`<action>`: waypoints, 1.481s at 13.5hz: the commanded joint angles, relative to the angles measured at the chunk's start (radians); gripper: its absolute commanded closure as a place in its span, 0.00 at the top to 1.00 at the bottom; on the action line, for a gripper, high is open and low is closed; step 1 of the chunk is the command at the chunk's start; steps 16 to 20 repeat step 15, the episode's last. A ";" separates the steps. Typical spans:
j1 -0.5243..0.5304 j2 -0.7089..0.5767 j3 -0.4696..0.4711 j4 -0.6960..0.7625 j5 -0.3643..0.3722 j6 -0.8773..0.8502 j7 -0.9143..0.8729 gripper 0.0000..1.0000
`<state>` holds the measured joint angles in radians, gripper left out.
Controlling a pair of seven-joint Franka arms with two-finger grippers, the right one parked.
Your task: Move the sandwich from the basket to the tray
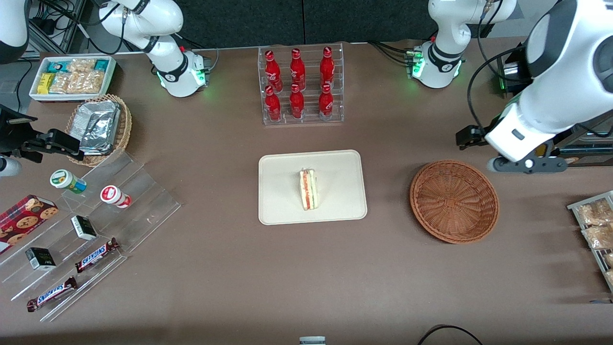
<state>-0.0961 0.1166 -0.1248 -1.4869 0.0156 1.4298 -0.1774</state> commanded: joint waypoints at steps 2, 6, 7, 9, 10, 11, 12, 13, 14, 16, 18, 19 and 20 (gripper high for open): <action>0.007 -0.101 0.046 -0.029 -0.019 -0.054 0.029 1.00; 0.001 -0.129 0.126 -0.027 -0.014 -0.098 0.154 1.00; 0.003 -0.130 0.137 -0.021 -0.009 -0.109 0.162 1.00; 0.021 -0.115 0.131 -0.015 -0.013 -0.104 0.154 1.00; 0.026 -0.098 0.122 -0.015 -0.013 -0.103 0.153 1.00; 0.026 -0.095 0.113 -0.013 -0.013 -0.101 0.151 1.00; 0.027 -0.091 0.108 -0.013 -0.014 -0.100 0.151 1.00; 0.027 -0.089 0.103 -0.012 -0.013 -0.094 0.153 1.00; 0.030 -0.077 0.087 -0.007 -0.013 -0.095 0.156 1.00; 0.053 -0.075 0.082 -0.006 -0.017 -0.095 0.157 1.00; 0.053 -0.075 0.082 -0.006 -0.017 -0.095 0.157 1.00; 0.053 -0.075 0.082 -0.006 -0.017 -0.095 0.157 1.00; 0.053 -0.075 0.082 -0.006 -0.017 -0.095 0.157 1.00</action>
